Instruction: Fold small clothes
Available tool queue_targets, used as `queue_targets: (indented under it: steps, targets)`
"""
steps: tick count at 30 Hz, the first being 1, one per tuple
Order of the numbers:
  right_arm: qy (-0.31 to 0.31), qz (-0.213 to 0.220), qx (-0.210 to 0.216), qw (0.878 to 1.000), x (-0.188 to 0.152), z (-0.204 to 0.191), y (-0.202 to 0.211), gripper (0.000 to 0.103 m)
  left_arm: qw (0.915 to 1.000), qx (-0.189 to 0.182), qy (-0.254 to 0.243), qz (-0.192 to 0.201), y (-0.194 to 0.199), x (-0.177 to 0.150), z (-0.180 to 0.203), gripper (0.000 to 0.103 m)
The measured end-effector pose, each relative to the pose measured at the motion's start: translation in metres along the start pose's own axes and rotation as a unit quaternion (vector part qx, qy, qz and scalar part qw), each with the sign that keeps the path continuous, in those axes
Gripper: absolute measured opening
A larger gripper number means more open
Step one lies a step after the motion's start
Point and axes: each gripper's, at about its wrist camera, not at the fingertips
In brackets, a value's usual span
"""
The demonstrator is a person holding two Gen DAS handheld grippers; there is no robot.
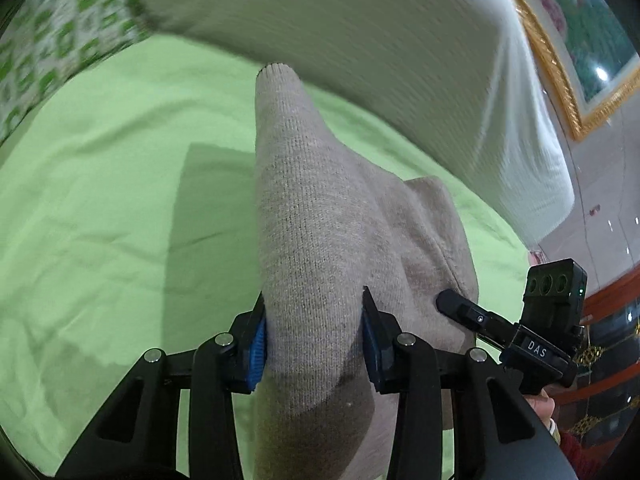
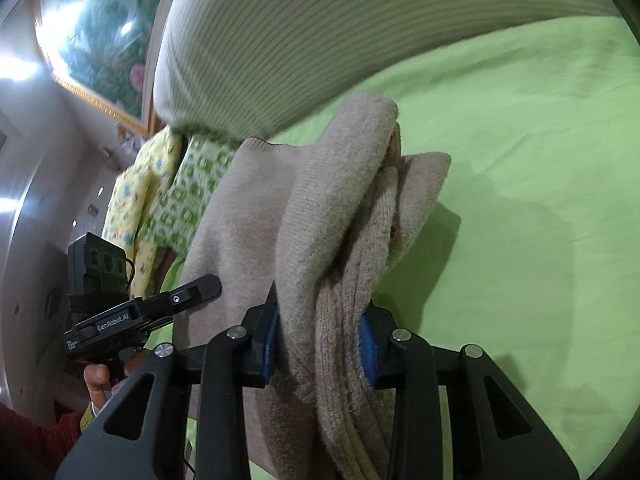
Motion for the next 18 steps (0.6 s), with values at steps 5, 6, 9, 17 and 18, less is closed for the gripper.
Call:
queue_targets:
  steps: [5,6,9,17,18]
  targets:
    - [0.008,-0.048,-0.062,0.997,-0.019,0.018,-0.031,0.037,0.9986,0.028,0.011,-0.043,-0.027,-0.022,-0.04,0.04]
    - [0.012,-0.049,-0.067,0.996,-0.021,0.02,-0.033,0.04,0.9985,0.032,0.005,-0.044,-0.03,-0.025,-0.043,0.041]
    - [0.016,-0.05,-0.084,0.995,-0.02,0.03,-0.034,0.054,0.9988,0.012,0.022,-0.042,-0.029,-0.028,-0.058,0.046]
    - [0.003,-0.004,-0.084,0.996,-0.03,0.013,0.014,0.058,0.9969,0.069,-0.01,-0.035,0.0,-0.044,-0.042,0.057]
    - [0.003,0.006,-0.084,0.996,-0.037,0.011,0.028,0.058,0.9966,0.073,-0.013,-0.036,0.006,-0.05,-0.042,0.058]
Point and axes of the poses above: each gripper's, at about its wrist camera, not at the fingertips, and y roughly against the way its jaws point, z to its right, x to its top, and after that the axes turned 2 degrees about -z, right-handed
